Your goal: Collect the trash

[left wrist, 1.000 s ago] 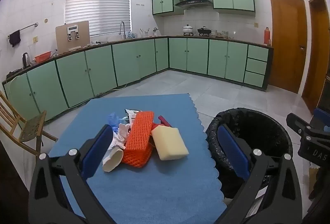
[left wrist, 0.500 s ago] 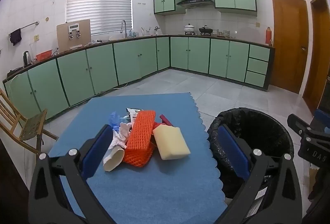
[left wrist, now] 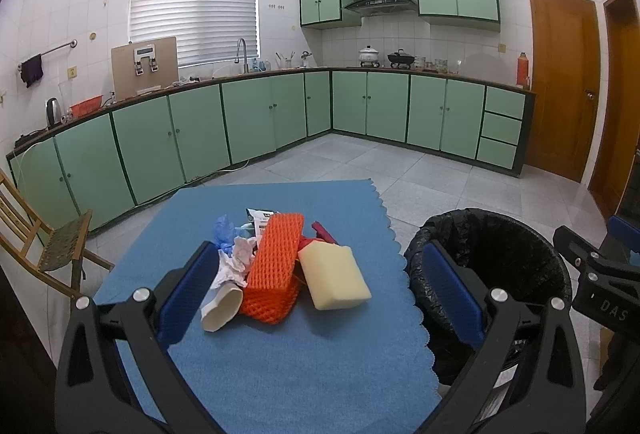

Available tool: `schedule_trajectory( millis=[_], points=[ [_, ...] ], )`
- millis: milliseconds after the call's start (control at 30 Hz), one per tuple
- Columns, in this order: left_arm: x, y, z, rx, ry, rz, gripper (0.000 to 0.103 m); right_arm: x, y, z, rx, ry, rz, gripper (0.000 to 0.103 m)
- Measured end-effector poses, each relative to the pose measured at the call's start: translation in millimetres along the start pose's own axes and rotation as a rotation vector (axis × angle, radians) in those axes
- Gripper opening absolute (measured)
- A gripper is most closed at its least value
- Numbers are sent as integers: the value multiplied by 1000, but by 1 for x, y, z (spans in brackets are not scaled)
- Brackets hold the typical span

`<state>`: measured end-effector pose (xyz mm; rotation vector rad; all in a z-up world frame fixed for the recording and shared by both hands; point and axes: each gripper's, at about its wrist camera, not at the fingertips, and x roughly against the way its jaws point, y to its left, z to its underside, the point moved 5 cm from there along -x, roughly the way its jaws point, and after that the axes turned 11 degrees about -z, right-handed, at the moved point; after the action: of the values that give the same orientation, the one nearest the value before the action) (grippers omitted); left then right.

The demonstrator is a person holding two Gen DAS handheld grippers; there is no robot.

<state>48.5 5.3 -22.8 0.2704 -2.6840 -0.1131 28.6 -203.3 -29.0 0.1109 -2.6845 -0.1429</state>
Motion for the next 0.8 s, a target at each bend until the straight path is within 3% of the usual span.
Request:
schedule_trajectory(
  millis=[800],
  points=[
    [-1,-1,1,-2,-2,-3,98,-4,-2,3,-10,4,0,97]
  ],
)
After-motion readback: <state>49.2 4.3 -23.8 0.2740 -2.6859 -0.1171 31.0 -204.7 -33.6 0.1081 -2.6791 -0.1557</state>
